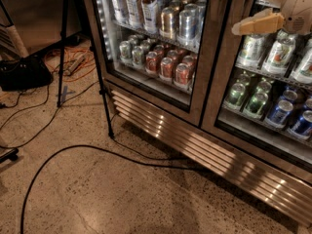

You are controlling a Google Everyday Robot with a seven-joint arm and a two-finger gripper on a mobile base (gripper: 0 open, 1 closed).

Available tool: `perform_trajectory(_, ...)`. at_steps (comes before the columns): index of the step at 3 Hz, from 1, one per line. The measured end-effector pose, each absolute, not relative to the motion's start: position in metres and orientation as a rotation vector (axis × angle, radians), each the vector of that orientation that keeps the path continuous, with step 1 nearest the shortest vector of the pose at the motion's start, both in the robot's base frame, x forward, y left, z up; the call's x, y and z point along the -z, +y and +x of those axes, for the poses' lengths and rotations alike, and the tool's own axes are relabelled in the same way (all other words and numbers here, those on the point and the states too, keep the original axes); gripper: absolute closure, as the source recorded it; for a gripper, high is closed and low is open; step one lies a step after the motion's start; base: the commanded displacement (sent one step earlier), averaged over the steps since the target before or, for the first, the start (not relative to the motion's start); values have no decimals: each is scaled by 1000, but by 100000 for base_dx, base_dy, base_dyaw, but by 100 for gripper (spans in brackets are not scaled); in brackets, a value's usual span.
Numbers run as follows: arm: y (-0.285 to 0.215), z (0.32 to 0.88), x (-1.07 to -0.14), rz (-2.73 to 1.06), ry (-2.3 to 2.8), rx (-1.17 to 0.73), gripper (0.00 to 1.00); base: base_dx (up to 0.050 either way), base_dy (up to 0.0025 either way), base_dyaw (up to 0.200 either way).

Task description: Open right fridge door

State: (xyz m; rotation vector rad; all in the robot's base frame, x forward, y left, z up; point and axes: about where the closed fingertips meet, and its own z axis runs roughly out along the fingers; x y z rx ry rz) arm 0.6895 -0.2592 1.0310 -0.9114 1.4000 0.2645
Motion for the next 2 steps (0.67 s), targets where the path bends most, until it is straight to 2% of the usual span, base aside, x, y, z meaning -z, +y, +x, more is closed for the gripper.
perform_trajectory(2, -270, 680, -1043, -851, 1426, -180, 0, 0, 0, 0)
